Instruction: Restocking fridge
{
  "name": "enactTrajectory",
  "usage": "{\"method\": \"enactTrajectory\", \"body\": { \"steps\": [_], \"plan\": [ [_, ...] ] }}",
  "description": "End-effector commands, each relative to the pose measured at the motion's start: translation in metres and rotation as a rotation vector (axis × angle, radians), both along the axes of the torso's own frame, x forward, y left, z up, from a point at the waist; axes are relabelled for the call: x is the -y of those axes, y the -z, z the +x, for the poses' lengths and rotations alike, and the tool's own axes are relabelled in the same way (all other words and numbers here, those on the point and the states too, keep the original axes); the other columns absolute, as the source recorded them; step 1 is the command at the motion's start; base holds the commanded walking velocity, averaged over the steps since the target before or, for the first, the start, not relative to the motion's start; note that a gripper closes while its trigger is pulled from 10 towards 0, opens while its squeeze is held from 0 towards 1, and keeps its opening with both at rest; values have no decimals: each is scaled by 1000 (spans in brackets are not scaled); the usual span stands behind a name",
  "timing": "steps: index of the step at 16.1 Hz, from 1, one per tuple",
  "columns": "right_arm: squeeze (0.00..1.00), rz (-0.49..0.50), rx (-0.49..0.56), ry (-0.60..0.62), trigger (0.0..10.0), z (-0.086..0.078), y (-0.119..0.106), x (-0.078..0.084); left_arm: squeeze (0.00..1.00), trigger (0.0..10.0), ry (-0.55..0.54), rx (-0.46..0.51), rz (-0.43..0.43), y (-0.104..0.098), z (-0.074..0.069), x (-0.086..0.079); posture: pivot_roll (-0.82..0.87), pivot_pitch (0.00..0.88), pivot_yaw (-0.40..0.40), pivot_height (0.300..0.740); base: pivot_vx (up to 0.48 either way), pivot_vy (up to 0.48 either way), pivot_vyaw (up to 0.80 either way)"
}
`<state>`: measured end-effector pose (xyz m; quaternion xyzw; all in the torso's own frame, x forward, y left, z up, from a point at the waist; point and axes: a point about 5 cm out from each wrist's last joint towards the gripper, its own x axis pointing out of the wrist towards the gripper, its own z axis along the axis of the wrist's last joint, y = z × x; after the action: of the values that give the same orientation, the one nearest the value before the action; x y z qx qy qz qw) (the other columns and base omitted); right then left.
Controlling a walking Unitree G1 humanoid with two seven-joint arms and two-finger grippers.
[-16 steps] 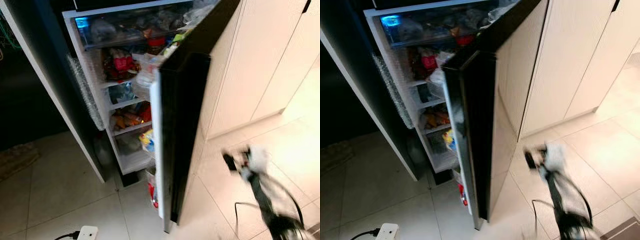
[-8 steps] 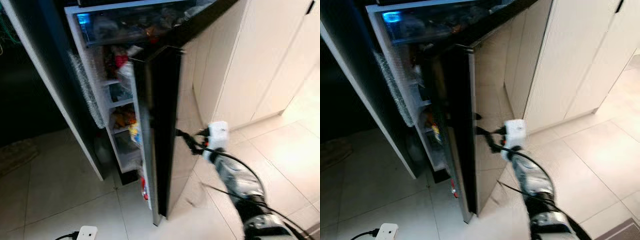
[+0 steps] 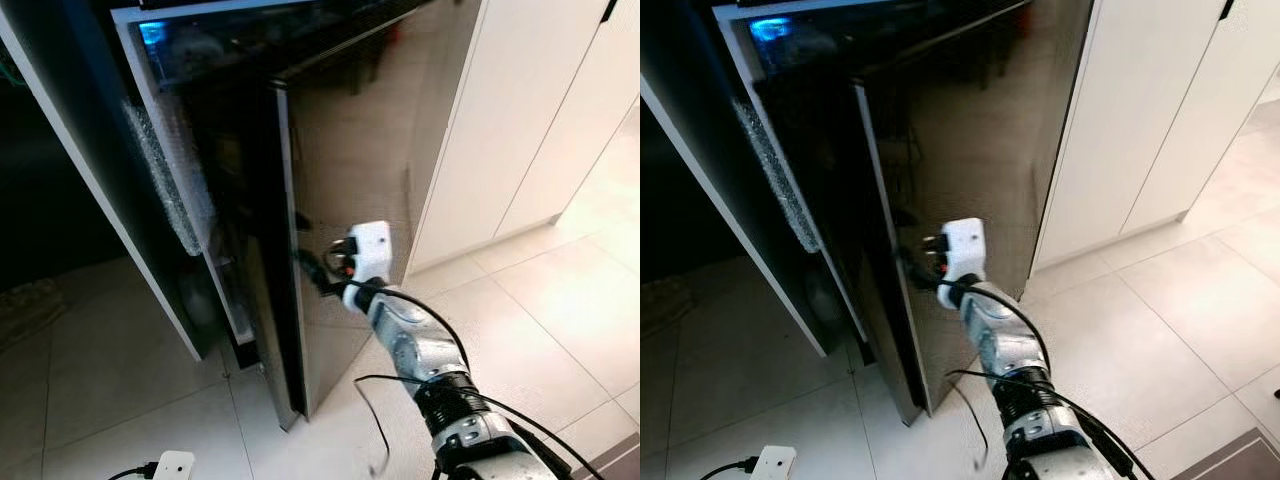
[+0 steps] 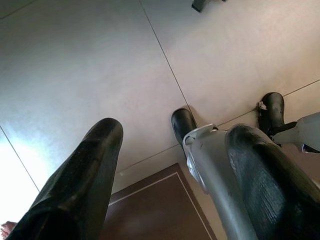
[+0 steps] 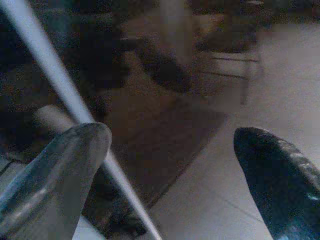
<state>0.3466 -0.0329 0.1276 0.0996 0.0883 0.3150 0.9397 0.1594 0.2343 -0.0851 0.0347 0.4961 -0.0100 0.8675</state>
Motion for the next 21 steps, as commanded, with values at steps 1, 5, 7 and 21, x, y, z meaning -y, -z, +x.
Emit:
{"method": "enactTrajectory", "body": {
  "steps": [1,5,7,21],
  "plan": [
    [0,22,32,-54,10000,-5,-7,-12,0,10000,-14,-8,-6,1,-3,-1,-161,0,-1,740,0,0,0],
    [0,-78,-23,304,10000,10,12,85,0,10000,-25,3,-21,1,-2,0,-168,0,-2,740,0,0,0],
    [0,-209,-78,523,10000,5,30,149,0,10000,-29,27,-30,0,-1,1,-174,0,-2,740,0,0,0],
    [0,-464,-926,550,10000,-212,229,171,0,10000,-43,51,-17,-1,-2,-4,-180,0,31,740,0,0,0]
  ]
}}
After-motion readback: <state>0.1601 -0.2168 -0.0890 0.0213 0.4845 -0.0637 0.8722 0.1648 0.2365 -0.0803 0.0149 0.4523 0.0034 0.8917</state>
